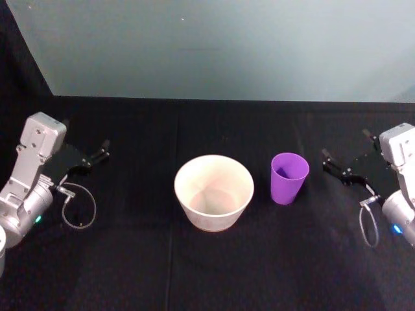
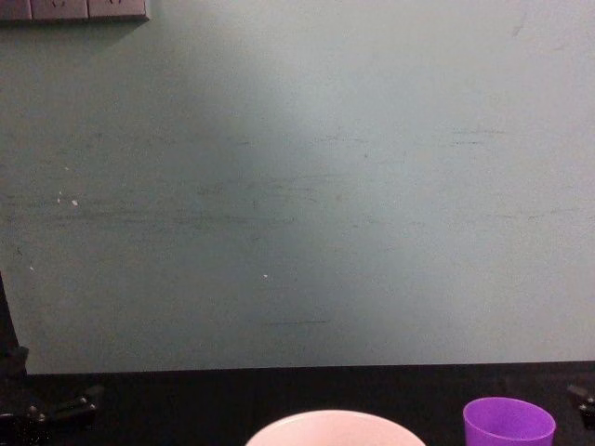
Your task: Pick up the cup and pour the mung beans from the cup into the bowl.
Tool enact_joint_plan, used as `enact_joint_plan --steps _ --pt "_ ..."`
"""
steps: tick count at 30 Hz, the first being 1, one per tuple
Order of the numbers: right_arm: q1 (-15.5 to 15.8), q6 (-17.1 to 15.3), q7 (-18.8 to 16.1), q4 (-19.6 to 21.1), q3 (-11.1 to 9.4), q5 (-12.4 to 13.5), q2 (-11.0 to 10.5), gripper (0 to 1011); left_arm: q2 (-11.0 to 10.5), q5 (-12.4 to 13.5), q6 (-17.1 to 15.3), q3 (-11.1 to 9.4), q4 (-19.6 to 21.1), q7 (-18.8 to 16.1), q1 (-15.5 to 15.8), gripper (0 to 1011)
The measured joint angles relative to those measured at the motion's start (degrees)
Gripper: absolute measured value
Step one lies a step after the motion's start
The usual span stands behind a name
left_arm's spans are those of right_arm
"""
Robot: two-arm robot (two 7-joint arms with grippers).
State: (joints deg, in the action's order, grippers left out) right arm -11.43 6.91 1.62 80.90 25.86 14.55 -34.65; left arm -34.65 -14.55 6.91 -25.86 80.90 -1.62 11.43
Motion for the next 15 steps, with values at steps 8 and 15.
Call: enact_joint_plan --steps 8,15 --pt "0.0 0.0 0.0 0.0 0.0 0.0 0.0 1003 0.0 0.0 0.0 0.0 0.0 0.0 0.0 1000" --pt "0.0 0.0 0.0 0.0 0.0 0.0 0.0 1003 0.0 0.0 0.0 0.0 0.0 0.0 0.0 1000"
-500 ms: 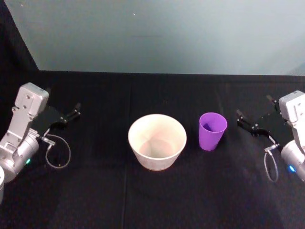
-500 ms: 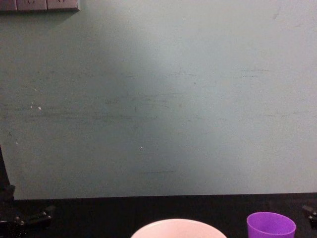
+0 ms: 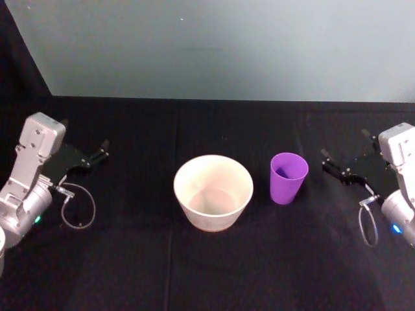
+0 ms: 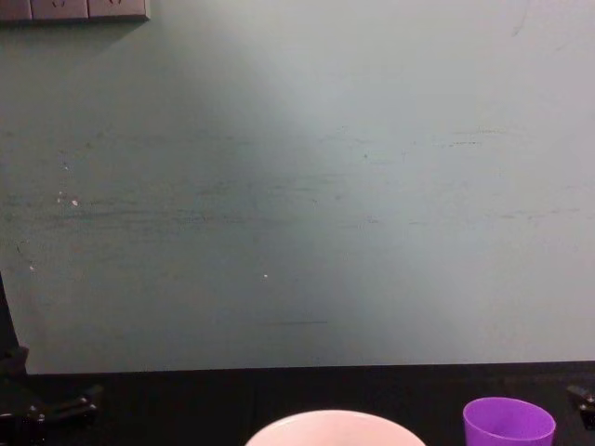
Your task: Pick up the cup and pour the mung beans from the cup into the bowl.
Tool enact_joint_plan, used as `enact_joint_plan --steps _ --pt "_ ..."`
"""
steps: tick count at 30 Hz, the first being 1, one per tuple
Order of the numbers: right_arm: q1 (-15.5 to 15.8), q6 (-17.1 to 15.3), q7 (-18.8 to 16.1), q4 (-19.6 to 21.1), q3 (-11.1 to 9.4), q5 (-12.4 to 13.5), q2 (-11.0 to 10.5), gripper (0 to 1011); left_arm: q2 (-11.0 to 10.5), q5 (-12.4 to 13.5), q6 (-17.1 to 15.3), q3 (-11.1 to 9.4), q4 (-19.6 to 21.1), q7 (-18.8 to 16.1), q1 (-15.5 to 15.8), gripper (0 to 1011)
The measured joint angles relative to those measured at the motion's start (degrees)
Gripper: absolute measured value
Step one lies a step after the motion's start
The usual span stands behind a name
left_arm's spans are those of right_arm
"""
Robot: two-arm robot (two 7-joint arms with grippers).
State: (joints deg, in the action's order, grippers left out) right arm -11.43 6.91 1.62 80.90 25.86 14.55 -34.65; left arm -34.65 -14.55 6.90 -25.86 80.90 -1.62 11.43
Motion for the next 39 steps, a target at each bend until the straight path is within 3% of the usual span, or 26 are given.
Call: enact_joint_plan --steps 39 --pt "0.0 0.0 0.0 0.0 0.0 0.0 0.0 1003 0.0 0.0 0.0 0.0 0.0 0.0 0.0 1000"
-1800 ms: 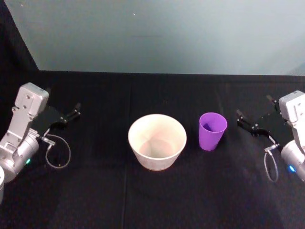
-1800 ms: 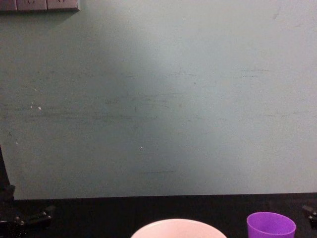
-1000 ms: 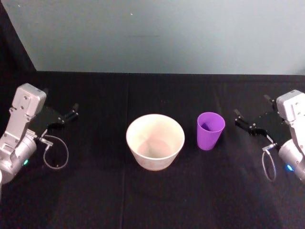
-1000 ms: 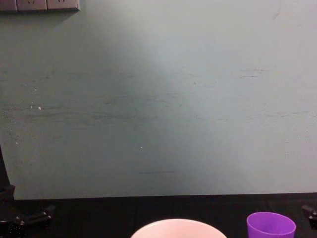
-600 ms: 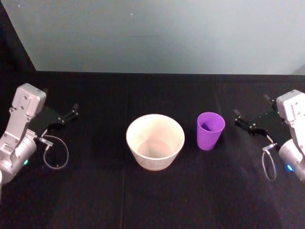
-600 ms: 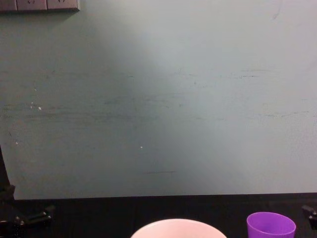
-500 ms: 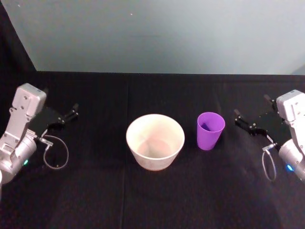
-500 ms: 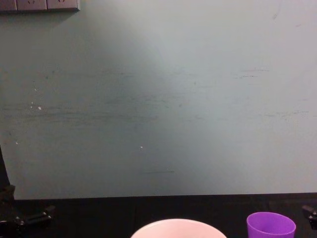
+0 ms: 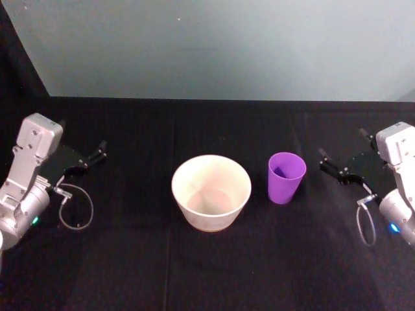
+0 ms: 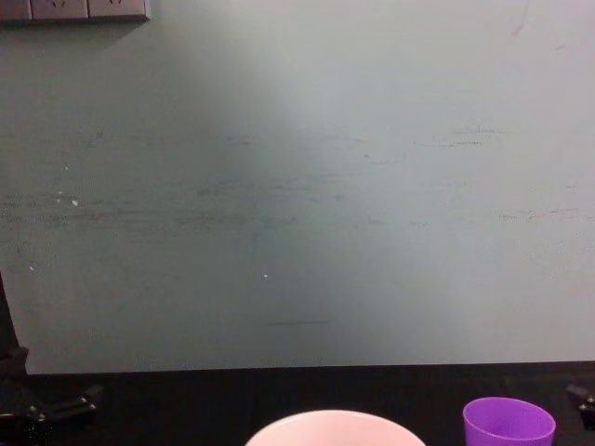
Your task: Pick up the cup and pour the mung beans from the cup into the bowl.
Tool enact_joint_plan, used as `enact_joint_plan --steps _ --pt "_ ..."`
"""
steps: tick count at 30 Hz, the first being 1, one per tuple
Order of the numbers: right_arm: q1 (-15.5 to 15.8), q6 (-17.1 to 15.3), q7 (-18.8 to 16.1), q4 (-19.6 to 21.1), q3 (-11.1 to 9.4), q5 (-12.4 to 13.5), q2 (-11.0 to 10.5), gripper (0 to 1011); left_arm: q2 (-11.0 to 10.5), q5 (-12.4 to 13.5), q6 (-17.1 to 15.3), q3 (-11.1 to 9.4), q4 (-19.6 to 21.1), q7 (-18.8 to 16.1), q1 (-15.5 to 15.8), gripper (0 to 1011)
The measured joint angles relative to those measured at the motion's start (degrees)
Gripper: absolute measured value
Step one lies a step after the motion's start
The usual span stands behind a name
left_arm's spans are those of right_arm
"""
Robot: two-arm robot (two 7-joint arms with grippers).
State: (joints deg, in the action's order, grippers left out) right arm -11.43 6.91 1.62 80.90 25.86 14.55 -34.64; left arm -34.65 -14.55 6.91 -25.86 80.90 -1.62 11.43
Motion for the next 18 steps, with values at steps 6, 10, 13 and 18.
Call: enact_joint_plan --steps 6,10,13,18 --pt "0.0 0.0 0.0 0.0 0.0 0.0 0.0 1003 0.0 0.0 0.0 0.0 0.0 0.0 0.0 1000" --pt "1.8 1.7 -1.2 1.4 -1.3 0.6 -0.9 1003 0.0 0.0 0.0 0.0 0.0 0.0 0.0 1000" --pt "3.3 2.8 -2.0 2.5 -2.4 1.2 -1.7 1003 0.0 0.0 0.0 0.0 0.0 0.0 0.0 1000" --pt "5.7 3.9 -3.3 4.1 -3.9 2.4 -2.7 1003 0.0 0.0 0.0 0.0 0.0 0.0 0.0 1000"
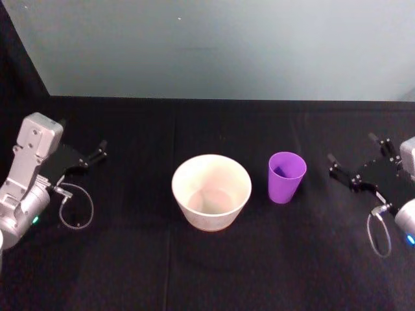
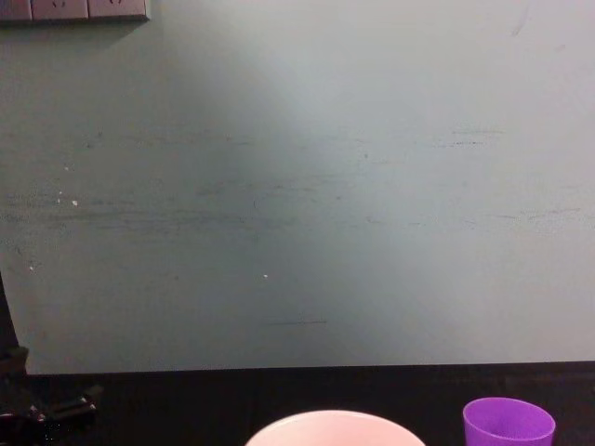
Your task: Pick up the cup and pour the mung beans from the cup into the bowl.
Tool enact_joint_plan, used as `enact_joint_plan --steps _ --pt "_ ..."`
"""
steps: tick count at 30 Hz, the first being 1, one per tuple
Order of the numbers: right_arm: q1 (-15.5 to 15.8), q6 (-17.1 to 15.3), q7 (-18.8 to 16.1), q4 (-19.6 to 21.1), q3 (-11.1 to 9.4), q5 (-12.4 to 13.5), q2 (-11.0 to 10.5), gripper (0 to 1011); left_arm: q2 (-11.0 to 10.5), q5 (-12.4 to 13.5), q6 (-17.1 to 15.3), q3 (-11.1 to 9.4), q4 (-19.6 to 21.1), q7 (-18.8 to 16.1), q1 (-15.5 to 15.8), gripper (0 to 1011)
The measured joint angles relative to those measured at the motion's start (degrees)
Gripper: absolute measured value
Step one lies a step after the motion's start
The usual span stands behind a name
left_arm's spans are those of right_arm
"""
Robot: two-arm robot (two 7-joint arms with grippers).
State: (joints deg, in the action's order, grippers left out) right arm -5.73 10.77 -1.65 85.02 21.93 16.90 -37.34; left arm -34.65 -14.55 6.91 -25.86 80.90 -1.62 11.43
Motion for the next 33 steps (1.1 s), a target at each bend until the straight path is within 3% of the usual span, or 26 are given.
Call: enact_joint_plan --steps 5,12,18,23,33 --pt "1.7 1.9 -3.2 0.2 -0.8 2.0 -0.4 1003 0.0 0.0 0.0 0.0 0.0 0.0 0.0 1000" --pt "1.7 6.7 -14.6 -4.0 -0.5 8.4 0.2 1003 0.0 0.0 0.0 0.0 0.0 0.0 0.0 1000" --pt "0.6 7.3 -20.6 -6.7 0.3 10.6 1.4 1002 0.0 0.0 0.0 0.0 0.0 0.0 0.0 1000" --pt "-0.4 7.1 -23.1 -8.4 0.8 11.0 2.9 1003 0.0 0.0 0.0 0.0 0.0 0.0 0.0 1000" --pt "-3.0 7.1 -24.6 -11.9 0.9 10.9 6.6 1003 0.0 0.0 0.0 0.0 0.0 0.0 0.0 1000"
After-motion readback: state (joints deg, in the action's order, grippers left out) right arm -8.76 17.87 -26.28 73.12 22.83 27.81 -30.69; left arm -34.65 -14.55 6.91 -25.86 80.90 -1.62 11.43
